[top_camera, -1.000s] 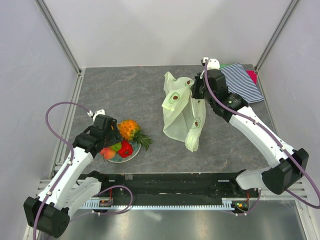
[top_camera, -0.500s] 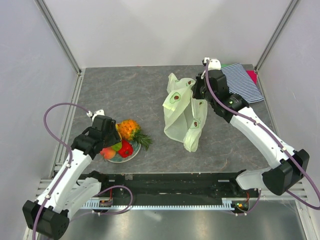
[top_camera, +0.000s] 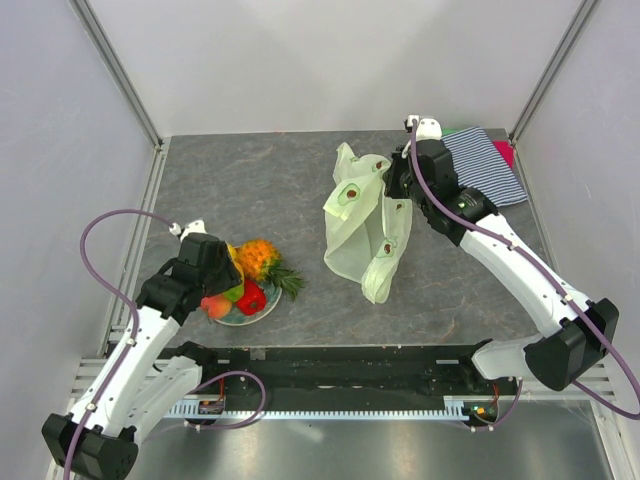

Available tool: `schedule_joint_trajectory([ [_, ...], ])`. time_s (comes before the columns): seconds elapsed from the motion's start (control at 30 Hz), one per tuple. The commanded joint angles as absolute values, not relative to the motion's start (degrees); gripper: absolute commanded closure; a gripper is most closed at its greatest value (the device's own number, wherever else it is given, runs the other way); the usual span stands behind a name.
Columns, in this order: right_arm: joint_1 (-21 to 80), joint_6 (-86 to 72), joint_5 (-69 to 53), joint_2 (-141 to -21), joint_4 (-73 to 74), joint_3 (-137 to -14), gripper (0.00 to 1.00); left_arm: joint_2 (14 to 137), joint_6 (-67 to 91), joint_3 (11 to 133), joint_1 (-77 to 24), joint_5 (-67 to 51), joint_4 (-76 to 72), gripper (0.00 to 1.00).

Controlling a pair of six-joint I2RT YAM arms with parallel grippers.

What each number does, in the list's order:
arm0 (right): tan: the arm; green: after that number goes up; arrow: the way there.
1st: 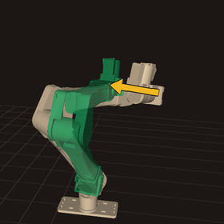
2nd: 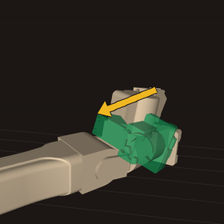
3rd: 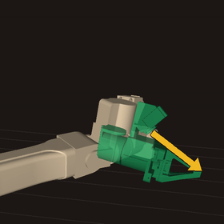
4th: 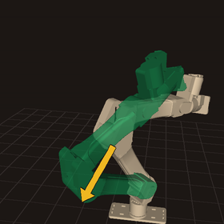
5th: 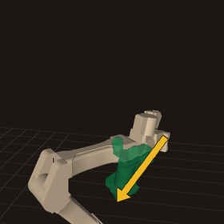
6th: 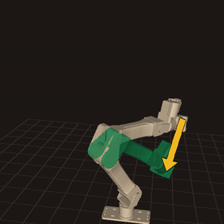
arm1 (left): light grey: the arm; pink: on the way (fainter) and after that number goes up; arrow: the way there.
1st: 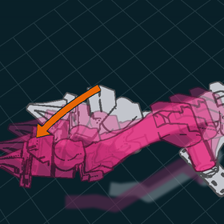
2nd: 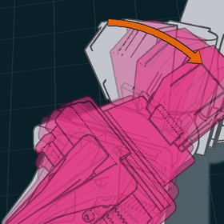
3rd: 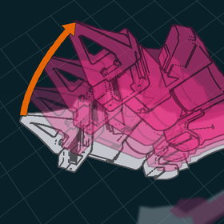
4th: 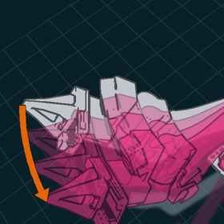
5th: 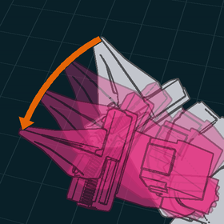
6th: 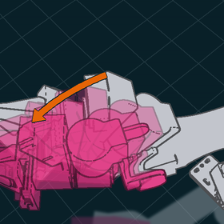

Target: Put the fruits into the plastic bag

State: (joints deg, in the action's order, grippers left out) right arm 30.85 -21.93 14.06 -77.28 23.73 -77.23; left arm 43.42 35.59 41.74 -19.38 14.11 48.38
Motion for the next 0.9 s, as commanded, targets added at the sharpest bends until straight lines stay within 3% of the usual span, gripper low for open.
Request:
schedule_joint_trajectory([
  [0.0, 30.6, -22.7, 15.0, -75.1, 22.1, -76.6, 1.0, 41.4, 34.1, 46.6, -19.7, 11.5, 48.1, 0.78],
  [0.2, 30.7, -22.3, 15.2, -74.7, 21.7, -76.6, 1.0, 40.5, 23.7, 55.3, -19.7, 6.9, 44.0, 0.79],
  [0.33, 30.6, -22.2, 14.3, -75.0, 20.9, -76.7, 1.0, 42.0, 19.6, 56.6, -20.0, -15.0, 30.4, 0.79],
  [0.5, 30.7, -22.6, 11.8, -75.7, 20.8, -77.1, 1.0, 48.2, 27.6, 53.3, -23.5, -38.7, 3.5, 0.77],
  [0.57, 30.7, -22.9, 10.8, -75.2, 20.8, -77.1, 1.0, 53.0, 28.5, 54.0, -28.1, -41.0, -5.3, 0.77],
  [0.73, 30.7, -22.9, 7.9, -73.8, 20.6, -77.3, 1.0, 64.2, 24.5, 60.6, -37.0, -41.6, -6.3, 0.77],
  [0.87, 30.7, -22.9, 7.1, -72.1, 20.5, -76.7, 1.0, 71.5, 26.7, 60.4, -37.7, -45.2, -14.7, 0.78],
])
